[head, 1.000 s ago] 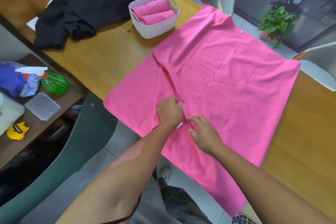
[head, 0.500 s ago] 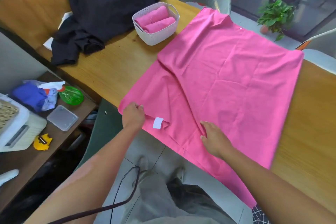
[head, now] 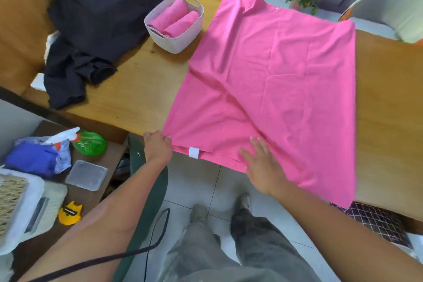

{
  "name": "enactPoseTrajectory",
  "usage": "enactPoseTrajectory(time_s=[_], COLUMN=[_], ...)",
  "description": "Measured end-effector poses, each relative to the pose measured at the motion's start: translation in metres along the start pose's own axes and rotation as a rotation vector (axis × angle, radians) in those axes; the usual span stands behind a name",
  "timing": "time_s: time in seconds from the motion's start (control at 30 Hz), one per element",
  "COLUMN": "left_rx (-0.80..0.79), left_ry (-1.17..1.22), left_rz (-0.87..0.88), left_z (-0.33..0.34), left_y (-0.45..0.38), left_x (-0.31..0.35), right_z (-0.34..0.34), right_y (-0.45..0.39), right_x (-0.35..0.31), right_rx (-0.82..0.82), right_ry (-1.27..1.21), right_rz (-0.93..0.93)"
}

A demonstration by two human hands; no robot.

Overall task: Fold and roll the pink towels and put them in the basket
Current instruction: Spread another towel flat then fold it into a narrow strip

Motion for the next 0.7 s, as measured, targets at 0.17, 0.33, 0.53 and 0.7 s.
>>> enactPoseTrajectory(time_s=[0.17,0.33,0.53,0.7], left_rx=[-0.018,-0.057,-0.135,-0.125], left_ry=[0.084,0.310,0.399,0.396], left_rz=[0.035,-0.152,-0.148,-0.117], left_z=[-0.008,-0.010,-0.012,-0.017], left_y=[-0.007,-0.010,-0.015,-0.015], left_x=[-0.008,-0.031,-0.040,-0.042], right_z=[0.022,0.047,0.048,0.053], right_y=[-0.001,-0.009,-0.025,-0.033], right_x=[-0.074,-0.128,-0.162,-0.134], right_rx=[-0.004,-0.070,-0.059,-0.078], right_ry=[-0.073,-0.166,-0.103,-0.157], right_rz=[-0.092,-0.196,-0.256,0.039])
Point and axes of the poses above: each hand's wrist, its own y-axis away from the middle knuckle, its own z-axis out of the palm, x = y × z, the point moved 9 cm from there along -y, towards the middle knuckle, and after that the axes turned 4 degrees about -z, right-handed, at the moved point
